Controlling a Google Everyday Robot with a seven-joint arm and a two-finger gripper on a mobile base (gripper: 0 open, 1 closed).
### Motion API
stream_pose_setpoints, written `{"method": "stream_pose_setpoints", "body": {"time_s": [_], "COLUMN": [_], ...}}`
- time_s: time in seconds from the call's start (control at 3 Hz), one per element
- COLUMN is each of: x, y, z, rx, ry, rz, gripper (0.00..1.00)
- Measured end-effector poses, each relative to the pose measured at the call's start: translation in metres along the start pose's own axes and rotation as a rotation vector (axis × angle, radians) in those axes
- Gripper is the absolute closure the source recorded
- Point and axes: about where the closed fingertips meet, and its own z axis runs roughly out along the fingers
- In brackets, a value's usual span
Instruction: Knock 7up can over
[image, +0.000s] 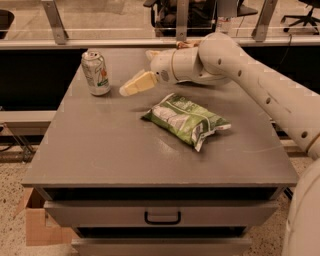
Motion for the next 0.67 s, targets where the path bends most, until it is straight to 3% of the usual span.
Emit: {"method": "stream_pose_setpoints", "body": {"time_s": [0.67], "x": [-0.016], "y": [0.005], "z": [0.053], "rx": [-0.098], "ry": [-0.041], "rz": [0.013], "gripper": [0.00]}}
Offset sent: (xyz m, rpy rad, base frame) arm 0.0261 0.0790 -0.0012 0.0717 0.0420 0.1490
